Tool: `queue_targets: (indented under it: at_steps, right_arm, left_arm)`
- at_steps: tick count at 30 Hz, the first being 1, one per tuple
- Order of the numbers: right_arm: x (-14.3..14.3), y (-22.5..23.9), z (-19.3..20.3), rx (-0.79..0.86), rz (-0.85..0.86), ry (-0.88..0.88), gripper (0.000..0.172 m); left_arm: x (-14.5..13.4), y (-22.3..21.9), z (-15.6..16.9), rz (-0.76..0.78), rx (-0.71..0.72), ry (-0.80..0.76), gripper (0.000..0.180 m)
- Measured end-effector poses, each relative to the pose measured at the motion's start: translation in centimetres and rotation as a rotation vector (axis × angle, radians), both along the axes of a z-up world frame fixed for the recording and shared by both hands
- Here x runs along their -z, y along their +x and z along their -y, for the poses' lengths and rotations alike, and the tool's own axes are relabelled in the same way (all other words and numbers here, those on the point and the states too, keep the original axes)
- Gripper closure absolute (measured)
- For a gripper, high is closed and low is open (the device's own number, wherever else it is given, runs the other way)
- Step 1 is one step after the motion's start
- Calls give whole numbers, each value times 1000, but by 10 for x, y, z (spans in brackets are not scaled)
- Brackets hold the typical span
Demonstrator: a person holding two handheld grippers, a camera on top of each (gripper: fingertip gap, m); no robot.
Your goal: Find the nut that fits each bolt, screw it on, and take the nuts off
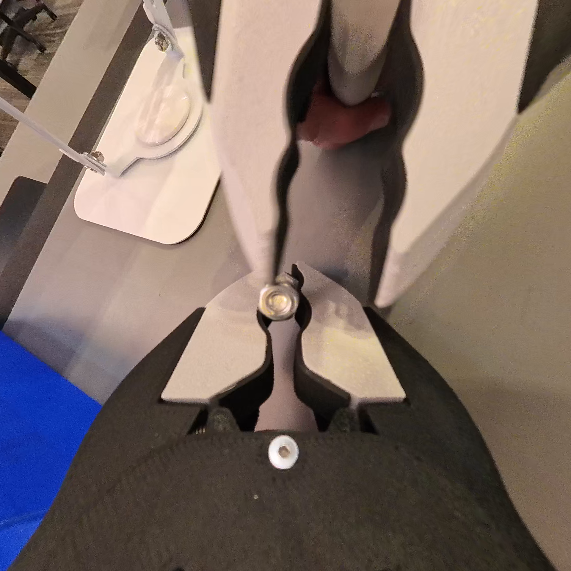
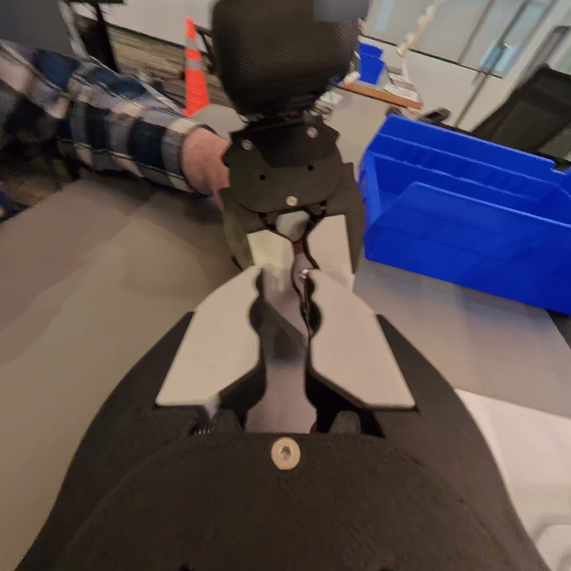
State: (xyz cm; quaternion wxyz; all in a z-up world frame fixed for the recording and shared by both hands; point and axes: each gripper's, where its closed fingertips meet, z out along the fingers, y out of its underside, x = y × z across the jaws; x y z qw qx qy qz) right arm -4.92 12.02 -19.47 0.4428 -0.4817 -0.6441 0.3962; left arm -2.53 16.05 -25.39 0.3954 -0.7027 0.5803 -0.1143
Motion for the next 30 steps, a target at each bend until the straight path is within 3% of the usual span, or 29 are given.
queue_targets:
  at_steps: [1,2,7,12,14,15,16,18,23,30]
  right_arm:
    - [-3,3,5,-46,-19,-18,167]
    - [-7,5,8,-69,-39,-39,167]
    - [-4,-2,-7,30,-35,-39,125]
    - [4,-5,-1,5,12,-18,125]
    - [3,-3,-1,5,6,-2,132]
    - [1,0,4,-36,-2,-7,158]
    - [-2,3,11,-93,-15,-24,171]
    - [-3,3,11,-87,-23,-26,163]
    - [1,-2,-6,11,-6,-55,124]
    - [6,-4,-1,-2,21,-15,126]
  left_arm:
    - [0,-1,-1,0,-7,-2,172]
    - [-1,-2,-2,4,-9,-3,172]
    - [1,0,0,1,0,-7,172]
    - [0,0,0,4,-3,-4,172]
    - [-1,-1,0,9,-4,-4,172]
    - [-1,-1,-1,10,-8,-6,172]
    - [-1,-2,-2,11,-14,-9,172]
    - [-1,-3,-3,23,-16,-20,172]
    - [0,0,0,13,-2,-12,172]
    - [-1,0,-1,17,-6,-12,172]
